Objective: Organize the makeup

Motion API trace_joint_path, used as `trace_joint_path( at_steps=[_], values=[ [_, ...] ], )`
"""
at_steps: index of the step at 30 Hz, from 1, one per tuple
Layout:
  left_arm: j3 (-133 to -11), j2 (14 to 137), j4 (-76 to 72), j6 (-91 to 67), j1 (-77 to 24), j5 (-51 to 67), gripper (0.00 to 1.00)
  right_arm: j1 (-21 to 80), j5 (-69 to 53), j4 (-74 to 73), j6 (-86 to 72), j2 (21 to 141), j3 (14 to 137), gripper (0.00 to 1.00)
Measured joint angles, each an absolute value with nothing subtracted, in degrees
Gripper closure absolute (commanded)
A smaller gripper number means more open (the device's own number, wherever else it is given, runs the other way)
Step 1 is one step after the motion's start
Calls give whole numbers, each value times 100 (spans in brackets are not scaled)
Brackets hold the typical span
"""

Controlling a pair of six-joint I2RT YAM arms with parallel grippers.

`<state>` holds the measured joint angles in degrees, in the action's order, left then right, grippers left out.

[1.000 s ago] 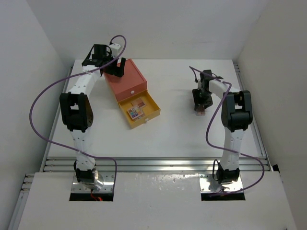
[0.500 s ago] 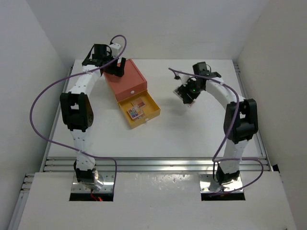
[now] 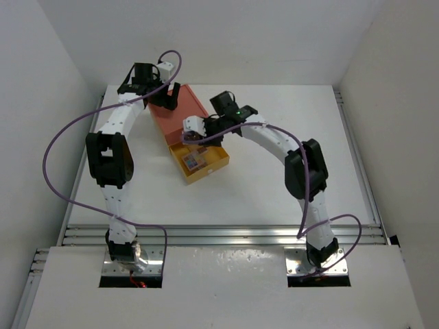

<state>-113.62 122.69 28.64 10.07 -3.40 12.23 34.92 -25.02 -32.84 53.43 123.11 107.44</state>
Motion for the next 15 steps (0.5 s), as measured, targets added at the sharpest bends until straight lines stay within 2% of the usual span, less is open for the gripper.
trace_joint_path(
  at_steps=[5,8,11,13,15],
  values=[
    [-11362,12269,2864,1011,-340,1223,6,3551,-2202,-2982,5881,12619,10235,97],
    [-11362,12269,2864,1013,-340,1223,6,3581,-2018,-2779,6106,12737,9994,85],
    [-11362,12269,2864,1015,-340,1229,6,3645,-1920,-2519,6173,12853,9874,70],
    [-11365,12269,2862,1022,-340,1229,6,3686,-1909,-2353,6158,12897,9817,46],
    [-11362,12269,2862,1024,-340,1227,6,3708,-1911,-2191,6104,12908,9767,37]
  ],
)
